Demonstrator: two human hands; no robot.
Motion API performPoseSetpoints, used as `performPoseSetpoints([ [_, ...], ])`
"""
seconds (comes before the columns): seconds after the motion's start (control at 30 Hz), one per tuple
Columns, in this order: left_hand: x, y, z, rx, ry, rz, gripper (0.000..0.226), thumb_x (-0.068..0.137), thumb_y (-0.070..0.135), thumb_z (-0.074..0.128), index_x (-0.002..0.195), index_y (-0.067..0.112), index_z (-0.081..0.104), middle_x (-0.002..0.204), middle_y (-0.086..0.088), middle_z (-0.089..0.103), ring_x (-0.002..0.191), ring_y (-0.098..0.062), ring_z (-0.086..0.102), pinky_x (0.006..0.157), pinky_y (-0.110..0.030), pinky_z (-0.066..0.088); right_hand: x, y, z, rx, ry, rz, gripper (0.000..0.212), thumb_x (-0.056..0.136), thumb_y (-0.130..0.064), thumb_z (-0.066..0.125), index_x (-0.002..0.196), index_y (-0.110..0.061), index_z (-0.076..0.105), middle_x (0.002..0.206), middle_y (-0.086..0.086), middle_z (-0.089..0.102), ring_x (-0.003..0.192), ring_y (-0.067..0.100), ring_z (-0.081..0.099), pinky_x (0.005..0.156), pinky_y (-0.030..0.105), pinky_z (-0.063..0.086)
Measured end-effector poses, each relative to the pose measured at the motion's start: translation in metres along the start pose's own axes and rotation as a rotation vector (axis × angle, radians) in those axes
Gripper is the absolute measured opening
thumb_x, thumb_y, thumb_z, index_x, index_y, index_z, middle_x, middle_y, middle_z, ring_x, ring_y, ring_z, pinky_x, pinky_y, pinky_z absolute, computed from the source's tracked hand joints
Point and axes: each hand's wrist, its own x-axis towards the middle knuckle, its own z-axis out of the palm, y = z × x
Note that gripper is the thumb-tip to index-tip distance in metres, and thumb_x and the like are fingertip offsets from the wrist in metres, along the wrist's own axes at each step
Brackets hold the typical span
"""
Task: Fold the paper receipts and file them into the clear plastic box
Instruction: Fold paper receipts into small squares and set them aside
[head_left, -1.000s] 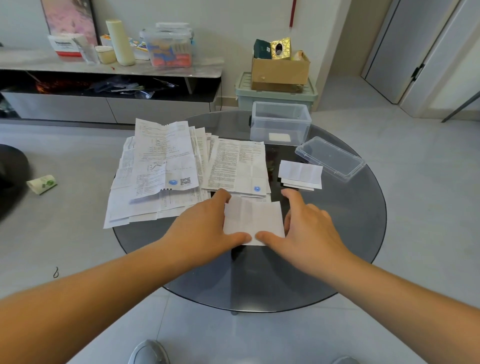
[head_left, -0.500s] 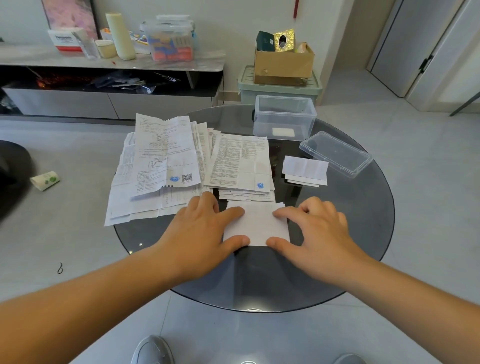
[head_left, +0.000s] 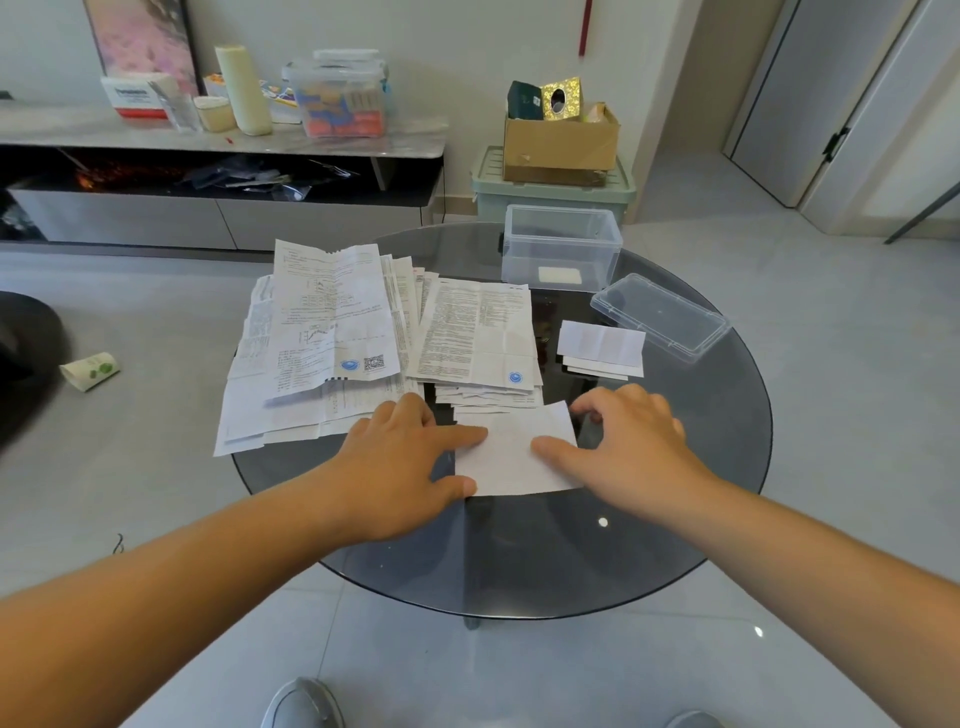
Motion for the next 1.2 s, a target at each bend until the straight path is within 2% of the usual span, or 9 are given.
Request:
performPoseSetpoints([
  [0.1,0.0,0.0,0.003,-0.001,0.034,0.022,0.058,0.095,0.059,0.048,0.149,0.05,0.029,0.119,0.007,0.034,0.116,-0.015,0.036,0.107,-0.033,0.033,0.003,-0.006,0.004,0.081,-0.006,-0.004,0.035,0.081,-0.063,0.066,0.093,-0.031,0.057,0.104,-0.008,0.05,0.104,0.018,0.043,0.084,0.035,0.039],
  [0.27,-0.006,0.001,0.006,-0.076,0.101,0.048,0.052,0.091,0.059,0.056,0.139,0.047,0.041,0.122,0.008,0.034,0.117,-0.014,0.035,0.105,-0.029,0.031,-0.003,-0.007,0.004,0.383,-0.049,-0.091,0.018,0.088,-0.032,0.072,0.085,-0.022,0.058,0.083,0.0,0.065,0.069,0.012,0.057,0.058,0.02,0.042],
  [0.43,-0.008,0.011,-0.004,-0.325,0.252,0.187,0.029,0.087,0.044,0.07,0.11,0.036,0.055,0.119,0.014,0.044,0.111,-0.007,0.046,0.1,-0.025,0.043,-0.01,-0.005,-0.002,0.402,-0.015,-0.216,0.012,0.091,-0.028,0.068,0.083,-0.031,0.061,0.08,-0.014,0.063,0.069,0.003,0.057,0.059,0.015,0.039],
  [0.63,0.001,0.019,-0.011,-0.69,0.084,0.069,0.046,0.088,0.034,0.073,0.124,0.041,0.047,0.098,0.013,0.061,0.083,0.001,0.062,0.077,-0.017,0.055,-0.009,-0.003,0.001,0.481,-0.043,-0.271,0.013,0.093,-0.024,0.067,0.081,-0.03,0.067,0.076,-0.031,0.063,0.074,-0.006,0.061,0.057,0.01,0.043],
  [0.73,0.004,0.016,-0.008,-0.653,0.101,0.083,0.029,0.09,0.036,0.07,0.117,0.04,0.058,0.096,0.019,0.063,0.087,0.009,0.058,0.071,-0.005,0.045,-0.008,0.0,0.001,0.489,-0.041,-0.279,0.012,0.092,-0.023,0.068,0.082,-0.029,0.069,0.079,-0.028,0.065,0.077,-0.003,0.063,0.058,0.011,0.044],
  [0.83,0.006,0.013,-0.006,-0.67,0.164,0.086,0.004,0.092,0.028,0.069,0.095,0.032,0.069,0.083,0.016,0.068,0.079,0.003,0.062,0.068,-0.007,0.044,-0.007,0.001,0.003,0.459,-0.036,-0.262,0.009,0.089,-0.026,0.072,0.093,-0.032,0.067,0.089,-0.02,0.065,0.081,0.0,0.061,0.064,0.011,0.043],
  [0.93,0.008,0.009,-0.004,-0.617,0.165,0.044,0.007,0.092,0.027,0.068,0.085,0.028,0.068,0.076,0.01,0.067,0.07,-0.001,0.061,0.065,-0.012,0.045,-0.011,0.001,0.0,0.346,0.168,-0.315,0.03,0.086,-0.034,0.076,0.108,-0.032,0.056,0.107,-0.018,0.051,0.1,0.001,0.05,0.077,0.01,0.04],
  [1.0,0.008,0.008,-0.004,-0.534,0.157,0.01,0.005,0.092,0.028,0.067,0.087,0.029,0.066,0.077,0.011,0.066,0.071,-0.004,0.061,0.067,-0.014,0.045,-0.016,0.0,-0.008,0.23,0.26,-0.504,0.021,0.088,-0.039,0.071,0.099,-0.026,0.058,0.103,-0.014,0.052,0.101,0.006,0.049,0.081,0.014,0.041],
  [1.2,0.001,0.008,-0.001,-0.161,0.277,0.168,0.044,0.084,0.036,0.076,0.121,0.032,0.052,0.116,0.013,0.049,0.105,-0.007,0.046,0.092,-0.023,0.042,-0.03,0.016,0.002,0.015,-0.104,-0.725,0.038,0.087,-0.061,0.054,0.102,-0.029,0.069,0.106,-0.018,0.065,0.105,0.003,0.055,0.089,0.032,0.051],
])
